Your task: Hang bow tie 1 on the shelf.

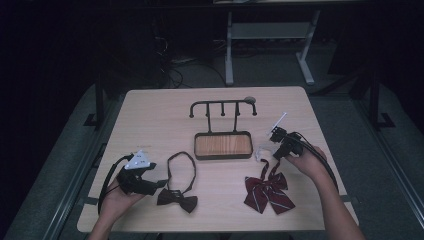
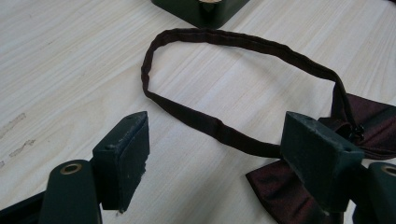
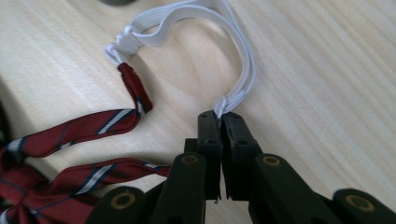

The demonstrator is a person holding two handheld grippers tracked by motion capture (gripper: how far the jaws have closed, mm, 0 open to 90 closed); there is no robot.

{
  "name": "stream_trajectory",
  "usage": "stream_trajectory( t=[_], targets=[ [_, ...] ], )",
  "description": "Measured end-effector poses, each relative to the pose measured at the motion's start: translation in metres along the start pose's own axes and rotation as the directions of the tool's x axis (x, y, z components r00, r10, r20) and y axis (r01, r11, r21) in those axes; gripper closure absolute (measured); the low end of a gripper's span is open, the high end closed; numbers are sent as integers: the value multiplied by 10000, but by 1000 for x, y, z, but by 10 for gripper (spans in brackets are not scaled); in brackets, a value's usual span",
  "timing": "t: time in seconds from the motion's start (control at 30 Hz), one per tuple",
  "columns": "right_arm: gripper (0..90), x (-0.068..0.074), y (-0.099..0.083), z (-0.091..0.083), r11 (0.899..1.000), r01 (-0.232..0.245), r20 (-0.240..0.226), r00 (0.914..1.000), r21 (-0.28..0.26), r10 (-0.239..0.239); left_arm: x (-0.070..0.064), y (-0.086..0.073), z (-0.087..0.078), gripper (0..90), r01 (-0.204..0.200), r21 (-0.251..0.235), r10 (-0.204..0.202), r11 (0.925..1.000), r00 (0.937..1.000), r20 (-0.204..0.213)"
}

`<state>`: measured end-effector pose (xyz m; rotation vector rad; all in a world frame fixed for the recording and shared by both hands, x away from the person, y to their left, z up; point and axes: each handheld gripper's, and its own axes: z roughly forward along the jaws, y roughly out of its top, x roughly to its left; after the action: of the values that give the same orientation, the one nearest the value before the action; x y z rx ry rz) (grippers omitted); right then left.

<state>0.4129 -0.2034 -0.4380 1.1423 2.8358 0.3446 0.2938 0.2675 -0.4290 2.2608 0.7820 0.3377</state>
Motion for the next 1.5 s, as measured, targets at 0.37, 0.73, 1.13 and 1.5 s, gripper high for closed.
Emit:
stream_trajectory(
  t=[0.37,0.73,1.13,1.5],
  targets=[
    [869,3,-7,-17,9988,205,-277,9994,-436,-217,-1,0,1,243,62,-59,-62,10000,10000,-8],
    [868,7,-12,-41,9938,665,-804,9940,-887,-737,-1,0,1,243,70,-32,-70,10000,10000,5],
    [868,14,-11,-69,9840,1128,-1167,9847,-1379,-1292,-1,0,2,243,87,-27,-87,10000,10000,19],
    [869,25,-7,-91,9741,1688,-1230,9745,-1505,-1879,-1,0,2,243,90,-28,-90,10000,10000,31]
  ],
)
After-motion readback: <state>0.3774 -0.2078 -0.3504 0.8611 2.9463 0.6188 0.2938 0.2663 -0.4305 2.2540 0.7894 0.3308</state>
